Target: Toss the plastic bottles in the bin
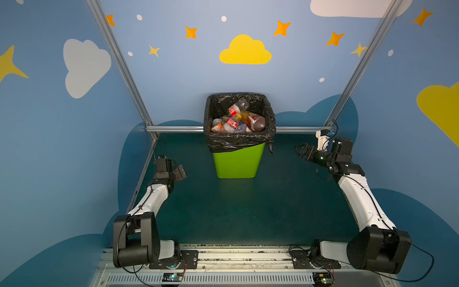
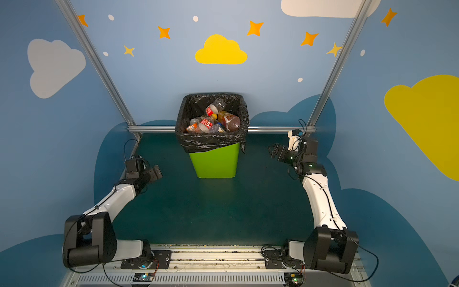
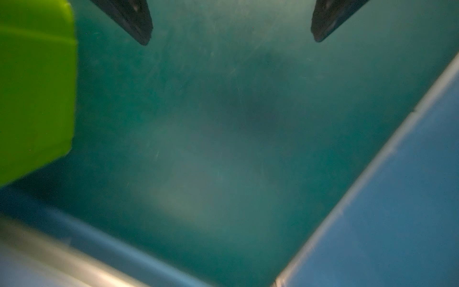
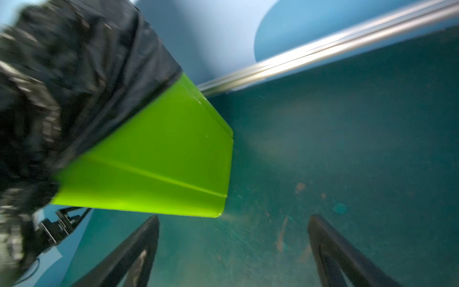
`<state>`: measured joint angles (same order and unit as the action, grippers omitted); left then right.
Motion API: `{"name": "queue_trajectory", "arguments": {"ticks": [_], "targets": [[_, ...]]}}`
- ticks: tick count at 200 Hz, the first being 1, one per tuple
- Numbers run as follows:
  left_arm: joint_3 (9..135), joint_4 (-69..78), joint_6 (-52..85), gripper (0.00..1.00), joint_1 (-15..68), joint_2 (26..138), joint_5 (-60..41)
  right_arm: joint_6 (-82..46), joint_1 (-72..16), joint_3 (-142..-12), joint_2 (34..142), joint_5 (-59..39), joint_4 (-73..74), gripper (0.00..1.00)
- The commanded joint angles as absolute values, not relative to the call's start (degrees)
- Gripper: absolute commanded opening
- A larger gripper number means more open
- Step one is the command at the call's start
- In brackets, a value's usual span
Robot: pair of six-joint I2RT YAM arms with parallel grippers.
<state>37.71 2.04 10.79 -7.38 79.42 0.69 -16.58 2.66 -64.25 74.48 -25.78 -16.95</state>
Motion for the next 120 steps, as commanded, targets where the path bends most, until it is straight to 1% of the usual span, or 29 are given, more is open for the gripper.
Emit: {"name": "queue_trajectory", "arguments": {"ticks": [1,9,28,35,56,71,82,91,103,114,120], "targets": [[34.3,21.3,7.3,1.0,-7.4,81.3,-4.4,-15.1,2.9,-63.0,73.5,-22.6,-16.0,0.94],[34.1,21.9,6.8,1.0,-7.4,82.6,-4.6,-15.1,2.9,-62.6,73.6,-21.8,-15.9,0.94],[30.0,31.1,6.3,1.0,-7.1,85.2,-7.7,-15.2,2.9,-60.5,73.4,-20.4,-14.2,0.94],[29.4,32.3,4.9,1.0,-6.5,85.5,-8.6,-15.4,2.8,-59.3,73.3,-20.1,-12.9,0.94],[26.9,36.1,1.2,1.0,-2.2,85.9,-3.1,-14.9,2.0,-55.1,72.4,-17.8,-8.4,0.94],[23.1,46.7,3.5,1.0,-1.9,88.4,-1.1,-13.1,1.0,-51.2,71.3,-14.2,-4.4,0.94],[24.0,44.6,3.3,1.0,-1.9,88.0,-1.1,-11.1,0.2,-47.6,70.5,-11.6,0.0,0.94],[25.9,37.7,1.3,1.0,-2.0,86.4,-1.6,-9.4,-0.2,-44.4,70.1,-9.9,4.2,0.94],[24.5,42.0,2.6,1.0,-2.0,87.3,-1.2,-7.6,-0.6,-40.3,69.9,-6.7,9.3,0.94],[25.3,39.1,1.5,1.0,-1.9,86.4,-1.6,-6.6,-0.5,-37.4,70.1,-4.7,11.8,0.94],[25.0,39.8,1.6,1.0,-2.0,86.8,-1.5,-6.0,-0.5,-36.4,70.5,-4.0,12.3,0.94]]}}
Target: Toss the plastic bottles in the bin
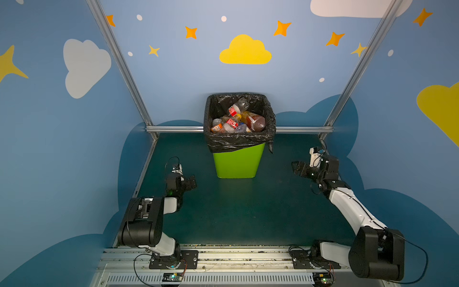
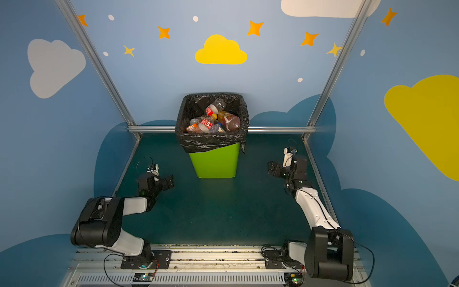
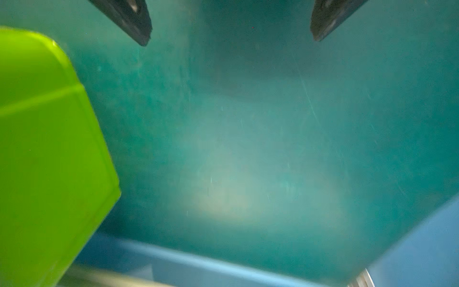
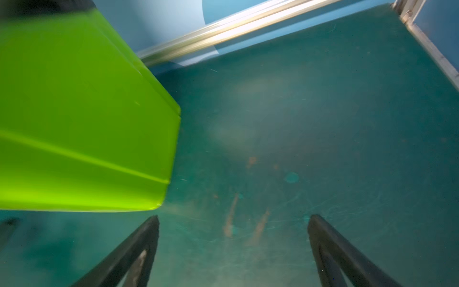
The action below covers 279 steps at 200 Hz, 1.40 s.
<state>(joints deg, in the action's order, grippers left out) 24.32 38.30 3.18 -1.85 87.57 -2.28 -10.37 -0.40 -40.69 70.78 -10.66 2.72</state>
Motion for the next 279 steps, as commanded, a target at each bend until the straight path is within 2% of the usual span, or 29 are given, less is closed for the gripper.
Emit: {"name": "queue_trajectory", "arguments": {"ticks": [1,68,117,150,168,182,220,279], "targets": [[25.0,40.1,1.7,1.0,-2.0,86.9,-1.5,-6.0,-0.5,-36.3,70.5,-4.0,12.3,0.94],[25.2,39.5,1.6,1.0,-2.0,86.7,-1.5,-0.3,-1.4,-27.9,75.3,-0.3,28.5,0.94],[25.2,39.5,1.6,1.0,-2.0,86.7,-1.4,0.7,-1.8,-21.8,79.3,-1.6,42.2,0.94],[25.4,39.3,1.7,1.0,-1.9,86.8,-1.5,-0.1,-1.8,-22.2,89.0,-0.2,52.0,0.95],[25.5,39.2,1.7,1.0,-2.1,86.9,-1.8,0.4,-1.8,-24.6,86.1,-0.8,42.1,0.96],[25.7,38.9,1.8,1.0,-2.3,87.0,-2.0,-0.1,-1.8,-23.4,87.4,-0.5,46.7,0.96],[27.9,36.7,1.8,1.0,-2.5,88.7,-2.4,-0.1,-1.5,-25.4,87.1,-0.7,41.7,0.96],[25.3,39.4,1.1,1.0,-1.3,86.8,-0.4,0.5,-2.1,-24.3,86.4,0.0,43.6,0.96]]}}
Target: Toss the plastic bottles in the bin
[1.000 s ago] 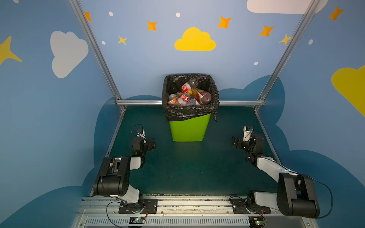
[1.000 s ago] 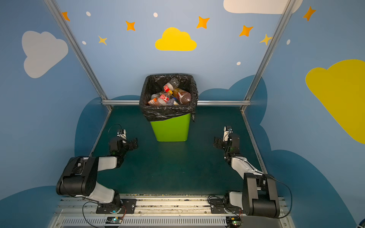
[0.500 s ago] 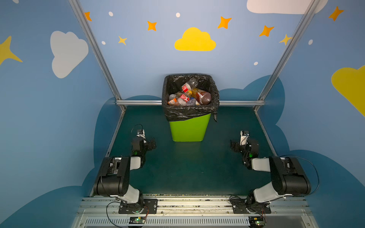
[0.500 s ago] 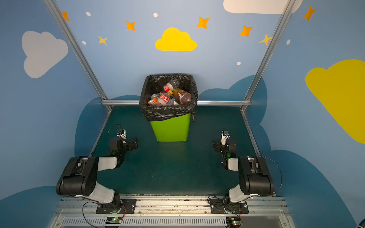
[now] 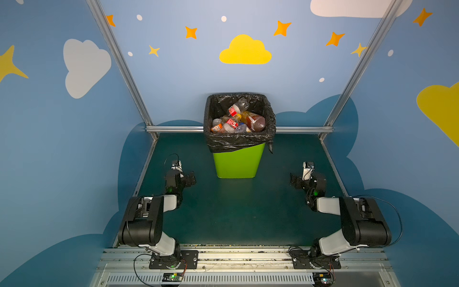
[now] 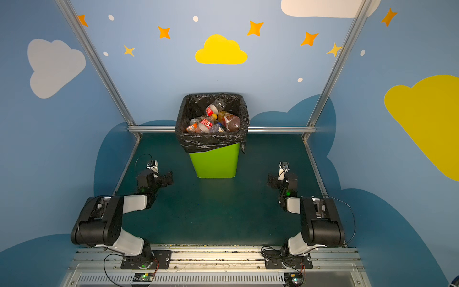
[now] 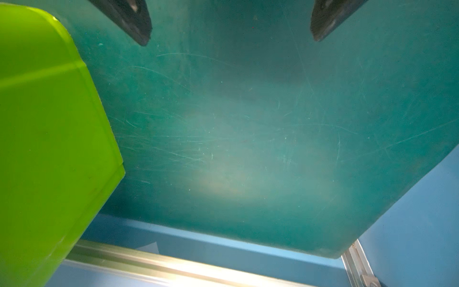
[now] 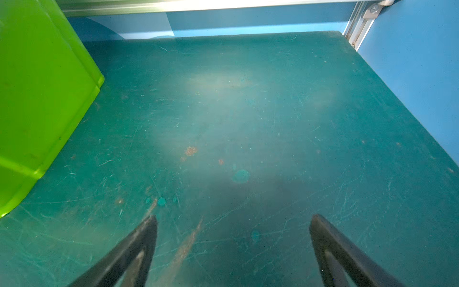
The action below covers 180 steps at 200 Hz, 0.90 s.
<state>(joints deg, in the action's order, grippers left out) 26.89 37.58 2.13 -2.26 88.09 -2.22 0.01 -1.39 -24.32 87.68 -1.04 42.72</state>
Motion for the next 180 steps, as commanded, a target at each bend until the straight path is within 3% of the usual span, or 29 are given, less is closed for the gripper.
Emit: {"name": "queue_trajectory", "arguments": {"ticks": [1,180], "targets": [[25.3,39.5,1.1,1.0,-1.2,86.7,-0.2,0.5,-2.2,-24.1,86.3,0.0,43.6,0.96],[25.9,38.7,0.9,1.0,-0.9,87.2,0.0,0.6,-2.3,-24.7,86.7,0.0,42.9,0.96]]}}
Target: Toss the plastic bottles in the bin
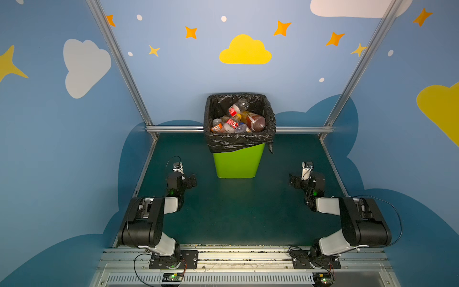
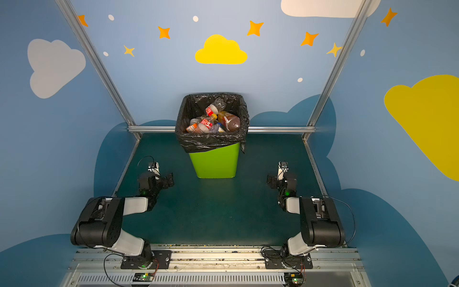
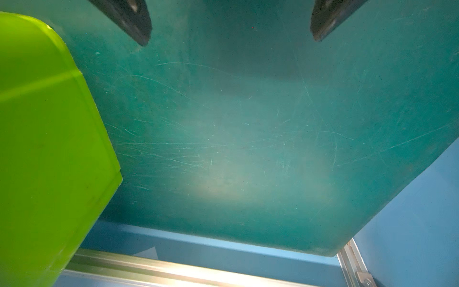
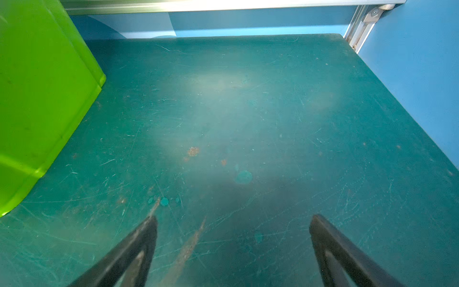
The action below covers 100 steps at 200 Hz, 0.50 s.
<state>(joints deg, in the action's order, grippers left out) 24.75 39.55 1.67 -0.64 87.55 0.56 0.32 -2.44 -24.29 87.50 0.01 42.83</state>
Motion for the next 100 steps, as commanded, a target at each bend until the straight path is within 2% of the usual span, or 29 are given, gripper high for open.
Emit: {"name": "queue_trajectory", "arguments": {"ticks": [1,100], "targets": [[26.0,38.7,1.0,1.0,-0.9,87.3,0.0,0.6,-2.3,-24.7,86.8,0.0,42.9,0.96],[25.6,38.9,1.1,1.0,-1.4,86.7,-0.9,0.5,-2.0,-24.6,86.5,-0.5,43.0,0.96]]}}
